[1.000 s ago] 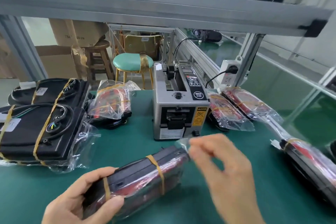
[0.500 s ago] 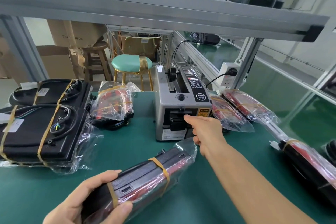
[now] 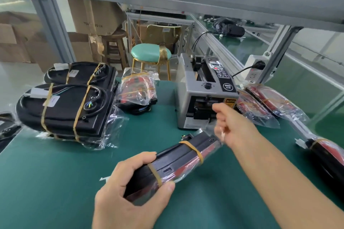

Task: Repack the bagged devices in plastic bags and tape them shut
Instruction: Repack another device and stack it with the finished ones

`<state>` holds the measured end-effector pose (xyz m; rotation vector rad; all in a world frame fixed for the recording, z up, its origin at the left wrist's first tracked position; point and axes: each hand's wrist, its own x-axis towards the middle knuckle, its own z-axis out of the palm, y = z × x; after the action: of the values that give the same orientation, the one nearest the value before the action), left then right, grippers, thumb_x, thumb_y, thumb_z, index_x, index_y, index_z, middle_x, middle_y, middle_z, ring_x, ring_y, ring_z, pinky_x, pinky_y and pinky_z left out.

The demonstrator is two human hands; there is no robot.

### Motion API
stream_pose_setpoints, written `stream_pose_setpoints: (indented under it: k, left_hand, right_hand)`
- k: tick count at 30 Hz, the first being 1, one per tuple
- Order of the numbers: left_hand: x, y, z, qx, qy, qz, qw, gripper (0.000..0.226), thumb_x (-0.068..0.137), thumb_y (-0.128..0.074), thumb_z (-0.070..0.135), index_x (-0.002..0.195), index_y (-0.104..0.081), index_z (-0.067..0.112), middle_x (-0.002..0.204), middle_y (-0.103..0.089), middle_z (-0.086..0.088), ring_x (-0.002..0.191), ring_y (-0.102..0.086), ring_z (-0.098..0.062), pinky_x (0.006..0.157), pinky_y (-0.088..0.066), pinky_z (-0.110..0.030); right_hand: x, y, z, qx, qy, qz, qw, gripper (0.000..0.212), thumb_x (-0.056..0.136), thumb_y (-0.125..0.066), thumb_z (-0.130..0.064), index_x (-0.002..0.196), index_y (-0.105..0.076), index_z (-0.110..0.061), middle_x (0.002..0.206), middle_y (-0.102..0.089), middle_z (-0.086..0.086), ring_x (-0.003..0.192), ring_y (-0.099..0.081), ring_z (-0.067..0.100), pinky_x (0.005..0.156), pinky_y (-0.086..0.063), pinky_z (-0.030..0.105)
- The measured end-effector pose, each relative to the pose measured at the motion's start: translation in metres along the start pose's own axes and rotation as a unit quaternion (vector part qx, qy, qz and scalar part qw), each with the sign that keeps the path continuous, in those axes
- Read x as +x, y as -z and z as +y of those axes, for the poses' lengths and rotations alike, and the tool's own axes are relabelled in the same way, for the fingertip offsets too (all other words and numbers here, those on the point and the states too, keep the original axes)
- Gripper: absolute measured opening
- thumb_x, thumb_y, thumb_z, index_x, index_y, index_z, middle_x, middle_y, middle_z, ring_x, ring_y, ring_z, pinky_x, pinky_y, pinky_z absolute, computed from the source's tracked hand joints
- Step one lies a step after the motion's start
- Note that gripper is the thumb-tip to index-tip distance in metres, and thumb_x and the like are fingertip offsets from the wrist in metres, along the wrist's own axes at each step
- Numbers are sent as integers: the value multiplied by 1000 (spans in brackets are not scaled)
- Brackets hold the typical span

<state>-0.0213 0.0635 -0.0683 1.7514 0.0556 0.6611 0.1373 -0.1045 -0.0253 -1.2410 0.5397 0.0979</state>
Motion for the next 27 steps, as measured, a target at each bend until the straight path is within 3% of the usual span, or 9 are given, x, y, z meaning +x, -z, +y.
stream_pose_setpoints:
  k: [2,4,6,8,10,13,18,24,27]
  left_hand:
    - [-2,-1,-2,5,6,16,1000,47,45,-73,45,91,-69,39,86,-71,17,71,-67,0,69,-44,0]
    - [-3,-6,-1,26,3,31,999,47,47,-70,47,94,-66,40,91,-70,19,78,-66,0,71,-42,1]
    - [-3,-10,3,32,-7,21,999,43,51,-69,46,93,-67,39,94,-69,19,83,-65,-4,74,-43,-2]
    - [-3,-14,6,52,-31,22,998,38,55,-70,43,91,-69,34,96,-70,14,86,-66,-7,77,-50,-14]
    - [-4,-18,6,60,-58,24,996,38,57,-73,37,91,-70,19,99,-69,8,90,-65,-9,77,-53,-26]
    - [-4,-21,8,65,-68,30,995,38,58,-76,34,90,-70,13,99,-67,1,90,-64,-11,73,-53,-27]
    - [-8,-22,8,30,-43,54,997,40,56,-73,36,93,-60,32,97,-62,6,86,-61,-12,68,-51,-21]
    - [-10,-24,5,27,-62,55,996,40,57,-74,33,91,-54,32,99,-59,6,89,-59,-14,68,-49,-16]
    - [-11,-25,6,35,-71,54,995,37,58,-74,33,88,-54,33,99,-59,6,88,-59,-15,66,-50,-21]
  right_hand:
    - [-26,13,-6,-41,64,-79,994,33,89,-61,-16,62,-46,-22,49,-32,-8,44,-26,6,47,-26,19]
    - [-65,23,-6,-130,141,-169,967,23,80,-66,-30,60,-58,-21,62,-47,-8,64,-40,10,68,-32,26]
    - [-97,28,5,-189,156,-247,938,29,65,-71,-42,70,-72,-14,94,-65,-15,95,-56,1,89,-32,26]
    - [-116,27,19,-211,157,-282,923,33,58,-75,-44,74,-77,-15,121,-61,-21,117,-47,-15,96,-32,27]
    - [-120,27,33,-234,172,-266,919,22,60,-76,-38,70,-78,-19,128,-56,-26,121,-41,-19,101,-32,28]
    - [-118,28,40,-256,191,-223,921,13,61,-73,-36,66,-77,-25,128,-49,-39,126,-37,-16,105,-29,29]
    - [-114,31,43,-290,203,-162,921,9,69,-81,-29,63,-75,-28,126,-41,-48,124,-29,-24,103,-22,24]
    - [-114,28,42,-304,195,-171,917,3,66,-74,-30,63,-76,-30,124,-40,-49,129,-26,-20,108,-18,30]
    - [-113,28,42,-320,197,-172,911,4,66,-75,-30,63,-76,-30,123,-40,-50,131,-19,-21,110,-14,30]
